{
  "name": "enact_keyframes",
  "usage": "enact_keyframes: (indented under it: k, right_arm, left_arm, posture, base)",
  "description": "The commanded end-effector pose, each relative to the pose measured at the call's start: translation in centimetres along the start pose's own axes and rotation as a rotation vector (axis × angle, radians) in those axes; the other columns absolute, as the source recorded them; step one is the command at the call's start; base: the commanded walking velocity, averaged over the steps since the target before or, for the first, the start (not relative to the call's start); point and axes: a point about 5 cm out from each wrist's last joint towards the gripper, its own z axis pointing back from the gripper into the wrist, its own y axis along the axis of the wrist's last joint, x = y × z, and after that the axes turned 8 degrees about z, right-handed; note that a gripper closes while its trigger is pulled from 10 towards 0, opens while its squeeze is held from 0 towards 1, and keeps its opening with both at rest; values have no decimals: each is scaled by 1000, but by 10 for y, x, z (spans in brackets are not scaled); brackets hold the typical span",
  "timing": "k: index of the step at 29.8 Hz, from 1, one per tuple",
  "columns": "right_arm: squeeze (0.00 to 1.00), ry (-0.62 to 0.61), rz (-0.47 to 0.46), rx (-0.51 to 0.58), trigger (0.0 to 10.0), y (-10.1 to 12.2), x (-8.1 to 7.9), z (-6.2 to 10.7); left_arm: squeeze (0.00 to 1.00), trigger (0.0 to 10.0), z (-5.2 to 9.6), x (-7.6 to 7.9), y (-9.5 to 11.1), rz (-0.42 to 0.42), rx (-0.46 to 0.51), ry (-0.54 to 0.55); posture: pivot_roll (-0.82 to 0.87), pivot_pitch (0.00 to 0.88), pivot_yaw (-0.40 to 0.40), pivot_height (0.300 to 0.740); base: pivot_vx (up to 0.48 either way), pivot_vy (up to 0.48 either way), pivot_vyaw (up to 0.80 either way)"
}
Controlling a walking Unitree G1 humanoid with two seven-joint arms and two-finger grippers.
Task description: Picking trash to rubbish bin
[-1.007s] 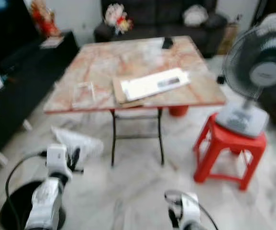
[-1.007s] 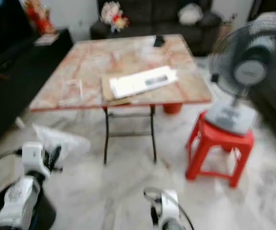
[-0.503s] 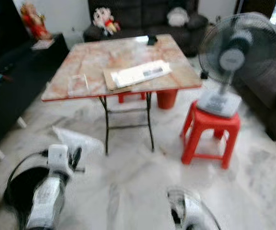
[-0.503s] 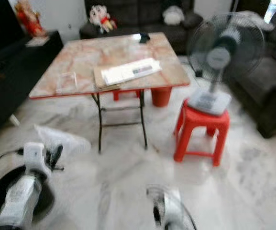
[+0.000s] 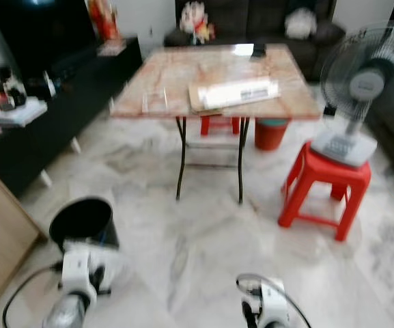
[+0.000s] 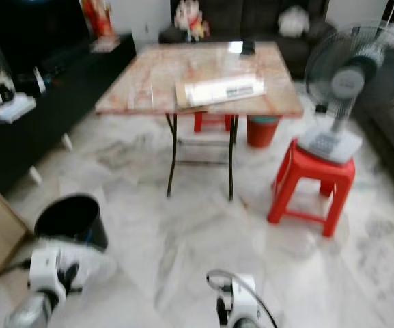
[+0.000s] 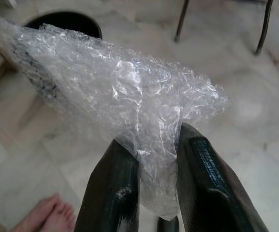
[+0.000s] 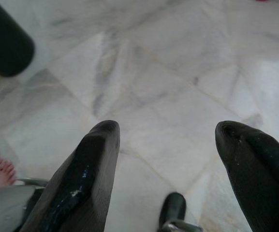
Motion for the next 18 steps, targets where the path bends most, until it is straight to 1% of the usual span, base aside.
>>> enact_keyframes:
  k: [1, 3, 4, 8, 14, 17, 18]
  right_arm:
    - [0, -7, 2, -3, 10000, -1, 4, 0]
    - [0, -14, 11, -11, 10000, -3, 8, 1]
    - [0, -14, 11, -11, 10000, -3, 8, 1]
    - [0, -15, 22, -14, 10000, -2, 10, 1]
    - [0, -14, 41, -17, 10000, -1, 11, 0]
    - [0, -16, 51, -16, 10000, 1, 12, 0]
    - [0, -17, 55, -15, 10000, 2, 13, 0]
  left_arm:
    - [0, 10000, -2, 2, -1, -7, -18, 5]
    - [0, 10000, 0, 2, -13, 4, -67, 25]
    - [0, 10000, 0, 2, -13, 4, -67, 25]
    - [0, 10000, 5, -1, -31, -31, -159, 64]
    - [0, 10000, 10, -2, -45, -33, -225, 102]
    - [0, 10000, 10, 0, -47, -16, -234, 107]
    - [0, 10000, 8, 3, -46, -16, -234, 101]
  posture:
    - [-7, 20, 24, 740]
    - [-12, 21, 16, 740]
    - [-12, 21, 16, 740]
    - [-21, 18, 6, 740]
    - [-27, 14, -7, 740]
    - [-32, 13, -13, 740]
    - [-36, 11, -20, 740]
  base:
    - [0, 0, 0]
    - [0, 0, 0]
    - [0, 0, 0]
    - [0, 0, 0]
    - [0, 0, 0]
    - [0, 0, 0]
    - [0, 0, 0]
